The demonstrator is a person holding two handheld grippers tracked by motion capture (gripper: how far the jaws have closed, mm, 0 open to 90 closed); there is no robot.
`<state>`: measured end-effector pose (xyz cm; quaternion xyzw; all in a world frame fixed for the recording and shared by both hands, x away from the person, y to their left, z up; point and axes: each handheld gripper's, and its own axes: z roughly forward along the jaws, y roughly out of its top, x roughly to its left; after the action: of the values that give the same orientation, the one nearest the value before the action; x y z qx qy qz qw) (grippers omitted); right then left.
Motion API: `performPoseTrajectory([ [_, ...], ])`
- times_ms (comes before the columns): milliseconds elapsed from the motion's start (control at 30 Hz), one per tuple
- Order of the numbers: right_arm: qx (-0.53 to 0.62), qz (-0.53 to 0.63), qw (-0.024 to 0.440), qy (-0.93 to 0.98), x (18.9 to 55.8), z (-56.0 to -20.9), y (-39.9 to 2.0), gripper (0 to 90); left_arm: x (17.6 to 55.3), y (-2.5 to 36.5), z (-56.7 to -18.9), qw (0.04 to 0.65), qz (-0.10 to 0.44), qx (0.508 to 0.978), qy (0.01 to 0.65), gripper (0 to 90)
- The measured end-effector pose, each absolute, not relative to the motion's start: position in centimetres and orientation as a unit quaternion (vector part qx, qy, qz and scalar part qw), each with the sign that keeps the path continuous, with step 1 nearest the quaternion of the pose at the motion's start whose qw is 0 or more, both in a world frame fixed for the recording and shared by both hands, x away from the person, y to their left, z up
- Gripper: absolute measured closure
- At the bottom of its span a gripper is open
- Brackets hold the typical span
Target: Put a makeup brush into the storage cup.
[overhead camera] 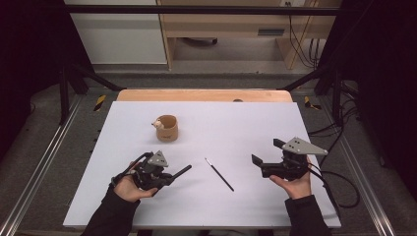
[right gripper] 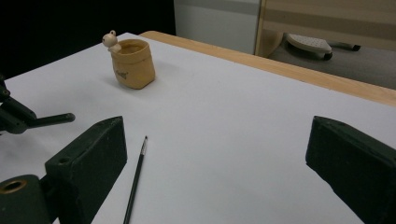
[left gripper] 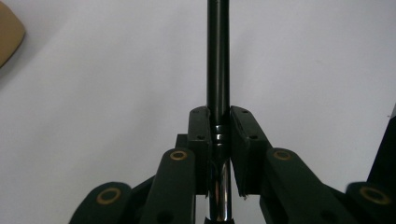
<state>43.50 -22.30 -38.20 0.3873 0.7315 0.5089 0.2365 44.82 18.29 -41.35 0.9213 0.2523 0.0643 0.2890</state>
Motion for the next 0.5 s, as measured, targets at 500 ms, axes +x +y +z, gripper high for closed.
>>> performPoseTrajectory([
  [500,0.363,0.497,0.229,0.755,43.3,-38.3,-20.4,5.9,44.1,17.3,-40.5,0.330,0.070,0.910,0.243,78.9],
])
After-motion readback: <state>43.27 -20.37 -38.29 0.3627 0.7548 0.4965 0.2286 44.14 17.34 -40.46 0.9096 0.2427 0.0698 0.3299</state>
